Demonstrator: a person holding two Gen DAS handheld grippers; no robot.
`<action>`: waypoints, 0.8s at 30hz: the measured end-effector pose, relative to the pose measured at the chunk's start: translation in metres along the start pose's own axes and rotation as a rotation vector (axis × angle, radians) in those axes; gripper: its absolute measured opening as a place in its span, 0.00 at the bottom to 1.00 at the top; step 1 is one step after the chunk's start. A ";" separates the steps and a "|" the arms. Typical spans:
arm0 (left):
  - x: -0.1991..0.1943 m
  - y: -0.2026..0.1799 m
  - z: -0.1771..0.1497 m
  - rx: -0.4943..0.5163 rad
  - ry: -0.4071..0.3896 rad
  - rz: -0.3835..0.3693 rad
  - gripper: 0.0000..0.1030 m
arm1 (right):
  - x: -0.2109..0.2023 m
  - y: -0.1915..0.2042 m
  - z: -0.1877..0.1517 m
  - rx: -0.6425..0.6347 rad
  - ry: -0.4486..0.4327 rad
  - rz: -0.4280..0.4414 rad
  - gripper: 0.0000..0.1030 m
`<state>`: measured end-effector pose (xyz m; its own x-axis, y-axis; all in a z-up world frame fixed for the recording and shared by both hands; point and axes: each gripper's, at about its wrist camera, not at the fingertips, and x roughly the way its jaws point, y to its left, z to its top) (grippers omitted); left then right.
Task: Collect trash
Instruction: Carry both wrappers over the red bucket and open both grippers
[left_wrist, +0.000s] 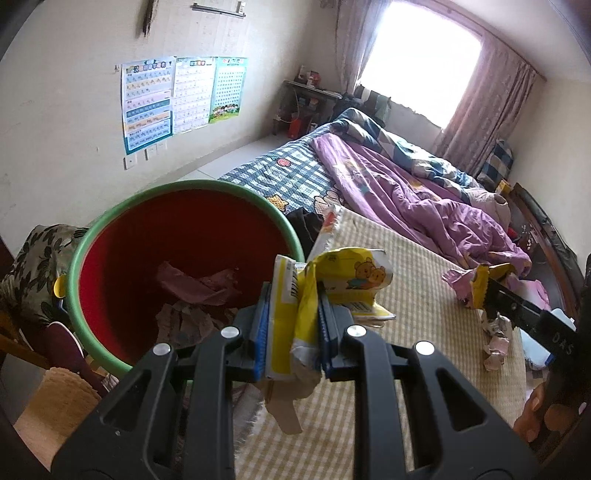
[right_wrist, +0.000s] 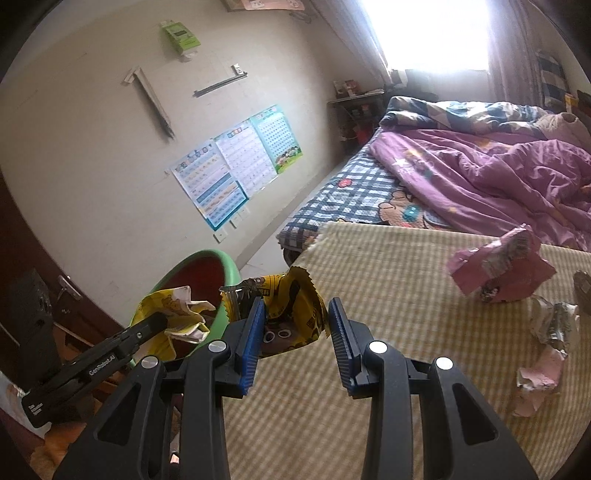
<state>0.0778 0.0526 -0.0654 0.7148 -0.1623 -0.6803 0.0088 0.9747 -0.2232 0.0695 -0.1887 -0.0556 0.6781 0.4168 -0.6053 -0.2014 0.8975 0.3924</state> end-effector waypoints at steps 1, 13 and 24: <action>0.000 0.002 0.001 -0.002 -0.001 0.001 0.21 | 0.001 0.002 0.000 -0.004 -0.001 0.000 0.34; -0.002 0.033 0.006 -0.030 -0.024 0.050 0.21 | 0.018 0.019 0.002 -0.033 0.005 0.012 0.34; 0.003 0.056 0.011 -0.040 -0.041 0.099 0.21 | 0.040 0.048 0.007 -0.081 0.022 0.039 0.34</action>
<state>0.0881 0.1083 -0.0726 0.7386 -0.0579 -0.6716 -0.0909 0.9786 -0.1844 0.0920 -0.1298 -0.0562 0.6534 0.4541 -0.6057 -0.2845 0.8887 0.3594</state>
